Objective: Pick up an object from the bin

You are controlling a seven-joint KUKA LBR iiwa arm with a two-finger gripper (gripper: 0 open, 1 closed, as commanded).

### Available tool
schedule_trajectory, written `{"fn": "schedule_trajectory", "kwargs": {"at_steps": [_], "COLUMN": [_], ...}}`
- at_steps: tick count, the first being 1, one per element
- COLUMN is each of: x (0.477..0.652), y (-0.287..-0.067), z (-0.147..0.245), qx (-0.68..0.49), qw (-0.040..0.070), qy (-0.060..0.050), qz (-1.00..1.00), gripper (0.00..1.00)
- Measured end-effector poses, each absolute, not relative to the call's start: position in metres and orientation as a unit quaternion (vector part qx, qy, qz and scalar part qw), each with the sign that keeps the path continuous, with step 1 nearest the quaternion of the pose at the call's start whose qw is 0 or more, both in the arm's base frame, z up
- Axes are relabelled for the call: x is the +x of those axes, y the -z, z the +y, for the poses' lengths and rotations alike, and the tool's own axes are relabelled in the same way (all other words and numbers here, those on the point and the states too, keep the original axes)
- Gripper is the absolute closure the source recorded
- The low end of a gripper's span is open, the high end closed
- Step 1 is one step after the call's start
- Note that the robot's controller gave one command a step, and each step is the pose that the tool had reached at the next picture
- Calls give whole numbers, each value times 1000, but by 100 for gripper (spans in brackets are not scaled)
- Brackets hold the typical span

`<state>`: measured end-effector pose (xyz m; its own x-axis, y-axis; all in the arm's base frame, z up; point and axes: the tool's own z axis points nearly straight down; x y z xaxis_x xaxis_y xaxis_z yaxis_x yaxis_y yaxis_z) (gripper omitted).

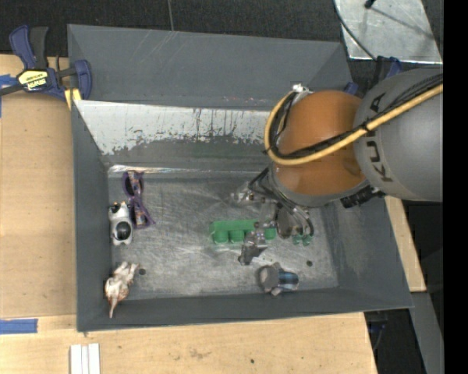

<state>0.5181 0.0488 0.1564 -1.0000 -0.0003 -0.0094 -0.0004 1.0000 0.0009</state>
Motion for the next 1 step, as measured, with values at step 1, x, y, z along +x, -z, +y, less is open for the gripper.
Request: {"fn": "schedule_trajectory", "kwargs": {"at_steps": [1], "x": [515], "y": [-83], "z": [16], "qx": [-5], "qw": [10], "qy": [-1], "qz": [1000], "gripper": [100]}}
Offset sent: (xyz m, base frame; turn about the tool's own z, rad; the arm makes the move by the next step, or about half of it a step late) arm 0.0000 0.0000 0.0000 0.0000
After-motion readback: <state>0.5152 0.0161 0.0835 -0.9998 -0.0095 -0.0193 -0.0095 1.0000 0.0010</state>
